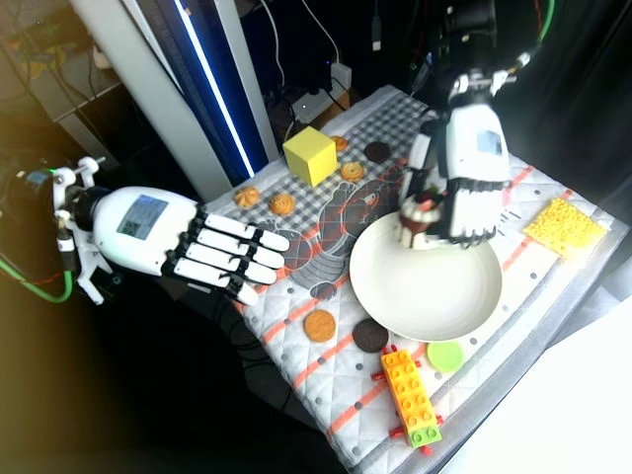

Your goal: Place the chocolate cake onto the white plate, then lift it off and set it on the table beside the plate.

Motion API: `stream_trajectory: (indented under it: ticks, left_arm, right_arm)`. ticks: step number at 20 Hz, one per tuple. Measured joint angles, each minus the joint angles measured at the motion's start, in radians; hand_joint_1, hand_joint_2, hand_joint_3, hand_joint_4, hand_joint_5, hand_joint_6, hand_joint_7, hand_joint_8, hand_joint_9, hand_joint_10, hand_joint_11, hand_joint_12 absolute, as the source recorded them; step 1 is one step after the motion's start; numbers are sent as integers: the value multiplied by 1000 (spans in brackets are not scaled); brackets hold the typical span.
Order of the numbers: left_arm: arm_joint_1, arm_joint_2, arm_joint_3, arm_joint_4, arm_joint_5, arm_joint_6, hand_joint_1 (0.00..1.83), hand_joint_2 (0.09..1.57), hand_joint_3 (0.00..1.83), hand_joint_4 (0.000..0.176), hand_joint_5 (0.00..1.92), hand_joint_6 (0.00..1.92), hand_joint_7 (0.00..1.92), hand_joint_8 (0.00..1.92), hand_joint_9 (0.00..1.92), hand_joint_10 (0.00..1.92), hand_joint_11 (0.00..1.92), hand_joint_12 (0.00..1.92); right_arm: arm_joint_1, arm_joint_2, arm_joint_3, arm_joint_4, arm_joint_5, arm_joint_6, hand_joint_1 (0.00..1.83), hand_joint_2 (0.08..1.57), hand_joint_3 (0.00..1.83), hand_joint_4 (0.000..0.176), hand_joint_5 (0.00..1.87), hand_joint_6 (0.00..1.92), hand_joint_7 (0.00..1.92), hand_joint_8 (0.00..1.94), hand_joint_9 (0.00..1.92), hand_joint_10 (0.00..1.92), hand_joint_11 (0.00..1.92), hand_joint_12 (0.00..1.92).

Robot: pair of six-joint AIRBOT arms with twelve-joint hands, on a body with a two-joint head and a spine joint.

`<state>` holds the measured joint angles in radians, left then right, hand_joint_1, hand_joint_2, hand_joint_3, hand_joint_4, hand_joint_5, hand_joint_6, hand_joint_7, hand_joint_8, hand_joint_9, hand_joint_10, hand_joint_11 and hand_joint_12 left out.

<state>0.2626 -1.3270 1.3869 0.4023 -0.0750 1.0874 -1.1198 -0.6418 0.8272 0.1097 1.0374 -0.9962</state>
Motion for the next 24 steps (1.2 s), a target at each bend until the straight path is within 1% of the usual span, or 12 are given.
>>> stream_trajectory:
  ticks: [1, 3, 4, 6, 8, 9, 11, 13, 18, 19, 22, 24]
  left_arm:
    - [-2, -4, 1, 0, 1, 0, 1179, 1169, 0, 15, 235, 1477, 136, 1492, 200, 1708, 298, 1921]
    - [-4, -13, 5, -1, 0, 4, 1104, 1153, 0, 39, 165, 1072, 159, 889, 85, 1153, 23, 1693]
    - [-4, -14, 6, -1, 1, 5, 1050, 1131, 0, 51, 117, 686, 137, 421, 82, 562, 4, 1376]
    - [-4, -12, 6, -2, 1, 5, 948, 1102, 0, 84, 69, 157, 27, 37, 5, 82, 0, 899]
    - [-4, -10, 6, -3, 0, 5, 888, 1067, 0, 125, 6, 9, 0, 1, 0, 2, 0, 112]
    - [-4, -2, 0, -10, 0, 5, 865, 1061, 0, 126, 0, 1, 0, 0, 0, 0, 0, 22]
    - [1, 33, -28, -20, -26, 5, 796, 1036, 0, 163, 0, 0, 0, 0, 0, 0, 0, 0]
    - [5, 71, -56, -29, -48, 5, 701, 982, 0, 175, 0, 0, 0, 0, 0, 0, 0, 0]
    - [24, 219, -160, -45, -174, 5, 653, 1020, 0, 176, 0, 0, 0, 0, 0, 0, 0, 0]
    - [45, 248, -187, -50, -203, 7, 614, 1033, 3, 155, 0, 0, 0, 0, 0, 0, 0, 0]
    - [92, 319, -258, -61, -264, 7, 790, 1082, 20, 170, 0, 0, 0, 0, 0, 0, 0, 0]
    - [133, 386, -308, -65, -339, 5, 879, 1123, 27, 173, 0, 0, 0, 0, 0, 0, 0, 0]
  right_arm:
    - [0, 0, 0, 2, -1, 0, 534, 1315, 2, 0, 0, 0, 0, 0, 0, 0, 0, 634]
    - [1, 0, 0, 0, -3, 0, 514, 1315, 2, 0, 0, 0, 0, 0, 0, 0, 0, 641]
    - [1, 0, 0, 0, -2, 0, 541, 1313, 1, 0, 0, 0, 0, 0, 0, 0, 0, 555]
    - [1, 0, 0, 2, -4, 0, 532, 1310, 0, 0, 0, 0, 0, 0, 0, 0, 0, 485]
    - [1, 0, 0, 0, -3, 0, 516, 1312, 1, 0, 0, 0, 0, 0, 0, 0, 0, 462]
    - [1, -1, 0, 1, -3, 0, 556, 1312, 0, 0, 0, 0, 0, 0, 0, 0, 0, 465]
    - [1, -1, 0, 1, -4, 0, 542, 1316, 0, 0, 0, 0, 0, 0, 0, 0, 0, 590]
    - [1, -1, 1, 1, -3, 2, 573, 1294, 0, 0, 0, 0, 0, 0, 0, 0, 0, 610]
    - [4, -5, 16, -7, -3, 54, 628, 1270, 3, 0, 0, 0, 0, 0, 0, 0, 0, 654]
    - [8, -7, 23, -18, -3, 61, 612, 1277, 2, 0, 0, 0, 0, 0, 0, 0, 0, 692]
    - [51, -24, 38, -26, -6, 66, 690, 1253, 0, 41, 0, 0, 9, 2, 133, 58, 0, 1137]
    - [108, -49, 65, -44, -14, 79, 825, 1219, 0, 30, 32, 11, 2, 0, 96, 45, 0, 804]
